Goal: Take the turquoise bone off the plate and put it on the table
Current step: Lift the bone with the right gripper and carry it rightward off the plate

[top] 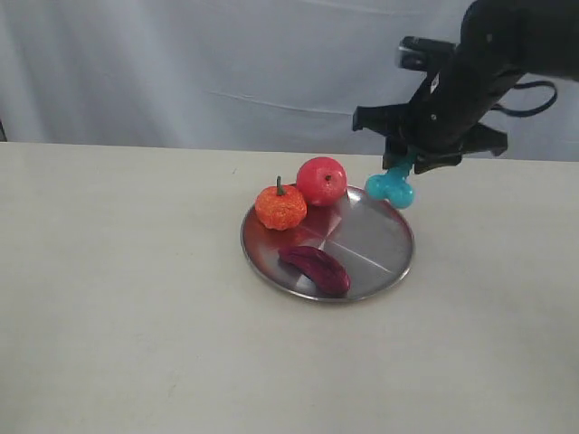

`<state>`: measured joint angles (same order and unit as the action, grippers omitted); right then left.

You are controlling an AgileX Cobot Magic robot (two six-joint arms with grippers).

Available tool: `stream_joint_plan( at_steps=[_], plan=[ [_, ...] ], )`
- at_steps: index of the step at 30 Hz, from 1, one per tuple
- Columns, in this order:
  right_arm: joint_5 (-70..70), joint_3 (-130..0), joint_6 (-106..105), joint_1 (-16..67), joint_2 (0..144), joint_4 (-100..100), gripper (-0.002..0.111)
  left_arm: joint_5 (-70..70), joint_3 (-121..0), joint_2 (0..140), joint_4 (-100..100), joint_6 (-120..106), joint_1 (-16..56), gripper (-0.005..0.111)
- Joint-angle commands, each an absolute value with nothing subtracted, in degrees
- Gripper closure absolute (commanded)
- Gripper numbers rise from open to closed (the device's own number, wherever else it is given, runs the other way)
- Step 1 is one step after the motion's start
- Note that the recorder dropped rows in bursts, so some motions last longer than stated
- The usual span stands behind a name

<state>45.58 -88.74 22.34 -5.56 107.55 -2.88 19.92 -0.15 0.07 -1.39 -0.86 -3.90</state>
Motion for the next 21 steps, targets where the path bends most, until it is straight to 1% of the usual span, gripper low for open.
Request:
stream_joint_plan(
  at_steps=[1, 5, 11, 15, 21],
  plan=[
    [48.81, -88.72, 21.79, -6.38, 101.33, -7.82, 0.109, 19.62, 0.0, 0.0, -1.46, -0.62, -3.46, 0.107],
    [51.53, -88.72, 21.53, -9.18, 96.68, -7.82, 0.109, 19.62, 0.0, 0.0, -1.46, -0.62, -3.46, 0.107],
    [56.52, -88.72, 14.94, -15.87, 92.91, -7.93, 0.109, 19.62, 0.0, 0.0, -1.46, -0.62, -3.46, 0.107],
    [59.62, -88.59, 6.98, -19.72, 93.2, -7.93, 0.109, 19.62, 0.0, 0.0, -1.46, -0.62, -3.46, 0.107],
    [61.12, -88.6, 0.96, -21.7, 96.37, -7.42, 0.109, 19.62, 0.0, 0.0, -1.46, -0.62, -3.46, 0.107]
  ],
)
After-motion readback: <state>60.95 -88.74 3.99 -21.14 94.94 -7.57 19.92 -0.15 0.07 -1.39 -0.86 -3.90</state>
